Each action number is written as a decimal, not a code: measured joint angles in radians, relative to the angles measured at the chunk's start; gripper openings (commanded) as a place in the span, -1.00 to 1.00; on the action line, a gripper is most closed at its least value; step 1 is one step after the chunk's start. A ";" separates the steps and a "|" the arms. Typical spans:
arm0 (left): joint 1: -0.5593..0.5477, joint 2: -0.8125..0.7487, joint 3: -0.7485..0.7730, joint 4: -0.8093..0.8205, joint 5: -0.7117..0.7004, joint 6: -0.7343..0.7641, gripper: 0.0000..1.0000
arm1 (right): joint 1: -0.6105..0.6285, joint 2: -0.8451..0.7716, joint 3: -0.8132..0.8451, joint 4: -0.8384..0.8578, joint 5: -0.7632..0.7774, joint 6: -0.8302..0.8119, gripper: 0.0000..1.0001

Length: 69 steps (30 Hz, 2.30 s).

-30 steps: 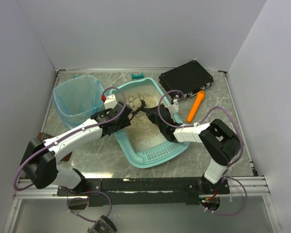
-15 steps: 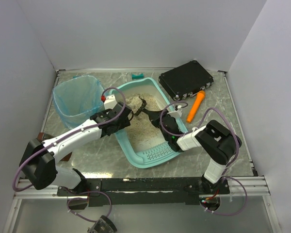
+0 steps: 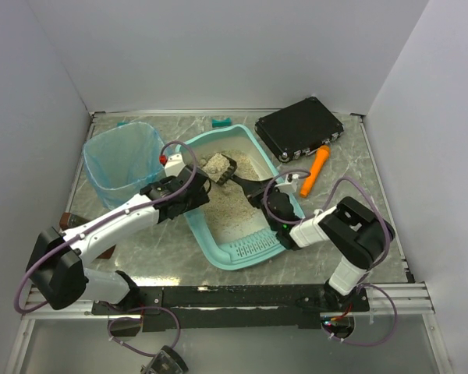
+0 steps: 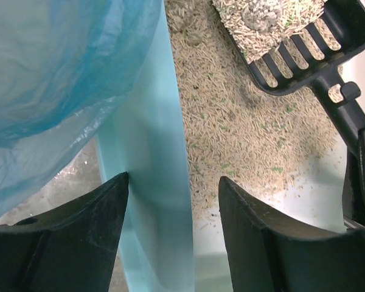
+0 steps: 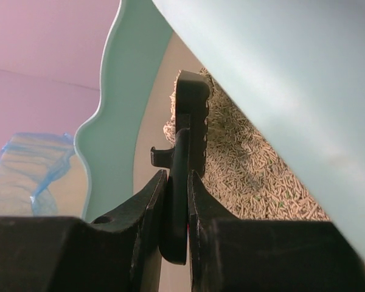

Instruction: Clean the litter box

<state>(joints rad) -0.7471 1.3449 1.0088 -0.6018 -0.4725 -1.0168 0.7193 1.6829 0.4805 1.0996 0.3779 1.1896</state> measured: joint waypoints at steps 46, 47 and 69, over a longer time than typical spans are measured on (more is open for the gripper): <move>0.001 -0.308 -0.104 0.041 0.291 0.106 0.94 | -0.068 -0.733 -0.251 -0.378 -0.135 0.152 -1.00; 0.001 -0.311 -0.097 0.033 0.290 0.113 0.94 | -0.068 -0.733 -0.251 -0.381 -0.145 0.153 -1.00; 0.001 -0.606 -0.106 0.032 0.290 0.168 0.94 | -0.237 -0.612 -0.263 -0.214 -0.453 0.261 -1.00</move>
<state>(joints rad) -0.7460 0.7391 0.9024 -0.5701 -0.1825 -0.8490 0.4828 1.0706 0.2176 0.8856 -0.0753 1.4502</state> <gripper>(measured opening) 0.972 0.224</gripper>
